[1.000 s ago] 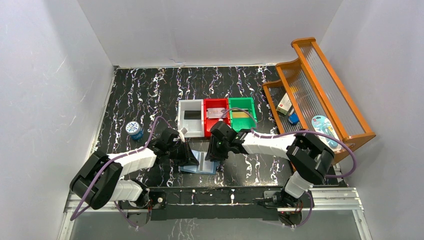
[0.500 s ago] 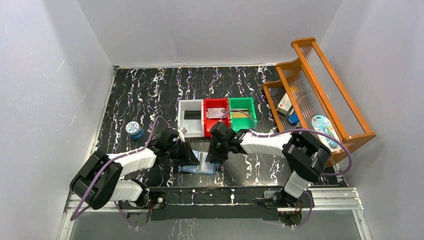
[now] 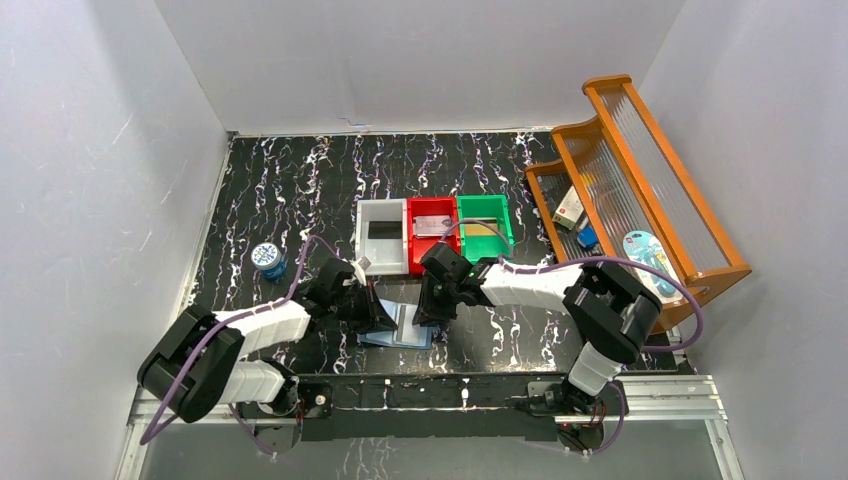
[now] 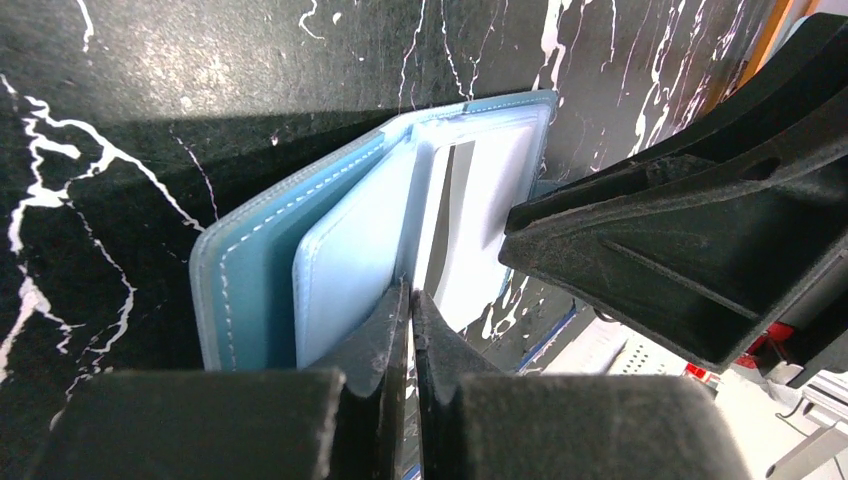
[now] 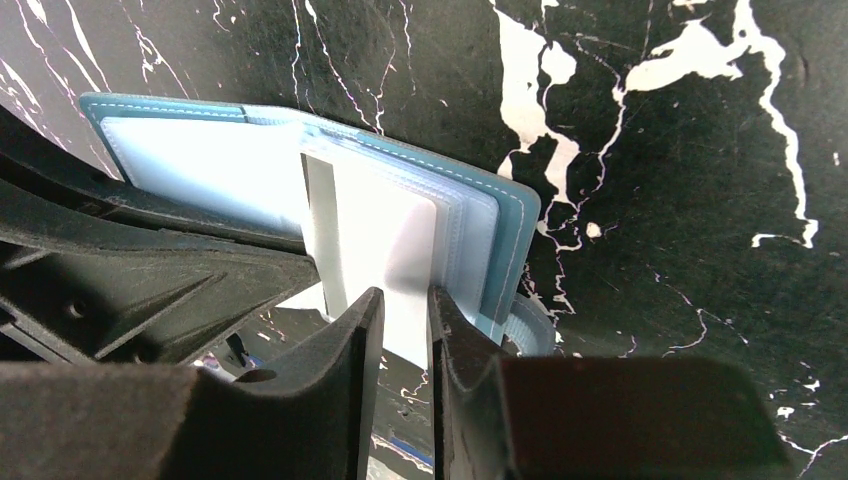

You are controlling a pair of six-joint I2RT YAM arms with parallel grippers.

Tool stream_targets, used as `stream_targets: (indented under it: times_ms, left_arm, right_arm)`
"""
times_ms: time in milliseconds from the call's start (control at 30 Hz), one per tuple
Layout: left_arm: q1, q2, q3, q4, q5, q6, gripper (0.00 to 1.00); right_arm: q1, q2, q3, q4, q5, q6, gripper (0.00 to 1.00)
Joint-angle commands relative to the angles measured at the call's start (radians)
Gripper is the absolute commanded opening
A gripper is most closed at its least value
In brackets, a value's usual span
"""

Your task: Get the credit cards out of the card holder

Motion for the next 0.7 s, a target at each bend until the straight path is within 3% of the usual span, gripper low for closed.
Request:
stream_targets:
  times_ms: [0, 167, 333, 500, 667]
  left_arm:
    - [-0.011, -0.047, 0.019, -0.033, -0.01, 0.022, 0.0]
    - [-0.011, -0.075, 0.025, -0.087, -0.036, 0.047, 0.0]
    - [-0.01, -0.078, 0.025, -0.086, -0.036, 0.051, 0.0]
    - [-0.01, -0.079, 0.024, -0.065, -0.024, 0.047, 0.0]
    - [-0.011, -0.044, 0.015, 0.019, 0.041, 0.018, 0.18]
  right_arm:
    - [0.009, 0.037, 0.008, 0.007, 0.004, 0.005, 0.3]
    - [0.008, 0.021, -0.001, 0.021, 0.01, 0.004, 0.3]
    - [0.006, 0.012, -0.008, 0.073, -0.018, -0.009, 0.17]
    - [0.006, 0.026, -0.009, 0.092, -0.043, -0.01, 0.16]
    - [0.005, 0.053, -0.006, 0.085, -0.059, -0.004, 0.16]
